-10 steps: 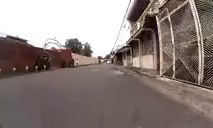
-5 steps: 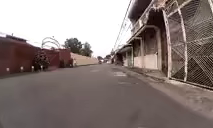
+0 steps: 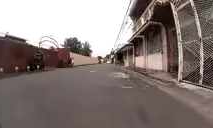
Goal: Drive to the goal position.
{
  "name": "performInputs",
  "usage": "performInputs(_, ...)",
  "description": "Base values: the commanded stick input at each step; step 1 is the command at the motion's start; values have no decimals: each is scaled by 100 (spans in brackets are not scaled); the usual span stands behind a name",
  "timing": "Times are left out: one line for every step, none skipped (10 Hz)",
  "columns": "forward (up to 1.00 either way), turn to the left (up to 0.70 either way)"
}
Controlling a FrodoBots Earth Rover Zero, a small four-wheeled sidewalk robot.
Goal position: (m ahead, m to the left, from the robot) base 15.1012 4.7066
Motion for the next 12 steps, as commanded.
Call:
performInputs(100,0)
performInputs(100,0)
performInputs(100,0)
performInputs(100,0)
performInputs(100,0)
performInputs(100,0)
performInputs(100,0)
performInputs(100,0)
performInputs(100,0)
performInputs(100,0)
performInputs(100,0)
performInputs(100,0)
